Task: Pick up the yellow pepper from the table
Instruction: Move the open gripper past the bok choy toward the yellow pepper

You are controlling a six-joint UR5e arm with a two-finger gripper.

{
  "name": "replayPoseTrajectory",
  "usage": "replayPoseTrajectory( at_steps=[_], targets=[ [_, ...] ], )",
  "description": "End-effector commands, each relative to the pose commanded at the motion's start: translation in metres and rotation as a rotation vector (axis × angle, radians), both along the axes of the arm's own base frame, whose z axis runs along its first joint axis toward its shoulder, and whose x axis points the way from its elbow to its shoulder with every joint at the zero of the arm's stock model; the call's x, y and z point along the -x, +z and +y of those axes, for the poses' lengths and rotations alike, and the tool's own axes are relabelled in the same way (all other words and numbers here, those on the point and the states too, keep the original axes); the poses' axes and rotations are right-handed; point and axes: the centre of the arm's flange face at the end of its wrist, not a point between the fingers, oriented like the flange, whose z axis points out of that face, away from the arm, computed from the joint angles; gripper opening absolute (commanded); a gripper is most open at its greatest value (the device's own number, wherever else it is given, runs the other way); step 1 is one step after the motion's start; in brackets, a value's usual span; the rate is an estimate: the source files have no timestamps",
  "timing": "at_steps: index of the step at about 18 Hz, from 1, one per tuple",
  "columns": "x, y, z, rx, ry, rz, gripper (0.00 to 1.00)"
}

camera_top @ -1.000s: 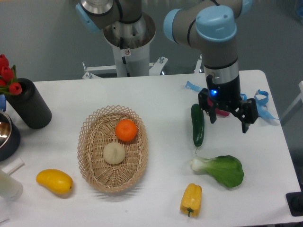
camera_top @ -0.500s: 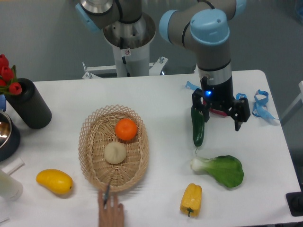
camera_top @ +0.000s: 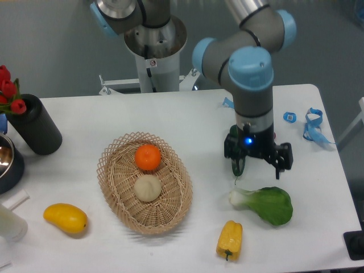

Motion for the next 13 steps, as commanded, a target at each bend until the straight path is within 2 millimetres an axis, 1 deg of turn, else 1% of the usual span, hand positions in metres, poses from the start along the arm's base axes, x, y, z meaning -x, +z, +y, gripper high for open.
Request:
replayPoseTrajectory(
  at_steps=[1, 4, 6, 10, 11, 13],
  targets=[
    [0.001, -0.007, 0.006, -0.013, 0.004, -0.018, 1.0],
    [0.0, -0.028, 0.016, -0.056, 0.008, -0.082, 1.0],
    [0.004, -0.041, 0.024, -0.089, 0.005, -0.126, 1.0],
    [0.005, -0.059, 0.028, -0.076, -0.001, -0.149, 1.0],
    [0.003, -0.061, 0.03, -0.075, -0.006, -0.151, 1.0],
    [0.005, -0.069, 0.035, -0.071, -0.014, -0.156, 1.0]
  ],
)
